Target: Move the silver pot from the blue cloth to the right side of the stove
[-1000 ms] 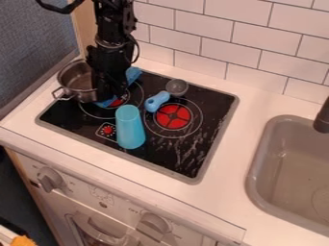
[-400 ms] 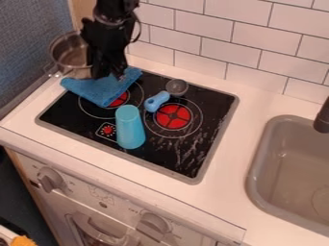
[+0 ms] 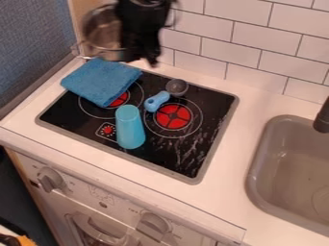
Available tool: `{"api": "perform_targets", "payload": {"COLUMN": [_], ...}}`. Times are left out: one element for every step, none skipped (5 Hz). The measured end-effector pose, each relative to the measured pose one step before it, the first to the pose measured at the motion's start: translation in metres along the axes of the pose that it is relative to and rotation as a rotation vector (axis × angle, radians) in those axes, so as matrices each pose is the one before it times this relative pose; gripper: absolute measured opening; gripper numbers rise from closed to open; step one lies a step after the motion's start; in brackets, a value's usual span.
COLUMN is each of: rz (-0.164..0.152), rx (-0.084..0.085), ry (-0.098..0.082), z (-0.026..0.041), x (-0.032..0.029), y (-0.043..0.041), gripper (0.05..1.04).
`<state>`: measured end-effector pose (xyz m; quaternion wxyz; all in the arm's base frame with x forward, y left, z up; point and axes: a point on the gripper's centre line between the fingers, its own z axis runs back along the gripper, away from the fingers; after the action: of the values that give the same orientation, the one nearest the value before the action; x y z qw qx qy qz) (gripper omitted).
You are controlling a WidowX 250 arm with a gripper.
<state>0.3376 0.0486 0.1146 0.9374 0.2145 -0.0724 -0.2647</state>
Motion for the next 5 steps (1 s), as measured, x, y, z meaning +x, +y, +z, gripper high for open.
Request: {"api": "perform_targets", "payload": {"rz": [-0.1158, -0.1188, -0.0764, -0.0412, -0.0265], "rx": [-0.0035, -0.0463, -0.0157, -0.0211, -0.0089], "ry": [-0.0881, -0.0283, 0.0289, 0.0118, 0.0061], "z": [0.01567, -0.01376, -0.01820, -0.01778, -0.00654], "x": [0.03155, 0.03140, 0.01771, 0.01108, 0.00752], "y": [-0.03532, -0.03855, -0.01660, -0.01321, -0.00666], "gripper": [0.074, 0.074, 0.074, 0.074, 0.074]}}
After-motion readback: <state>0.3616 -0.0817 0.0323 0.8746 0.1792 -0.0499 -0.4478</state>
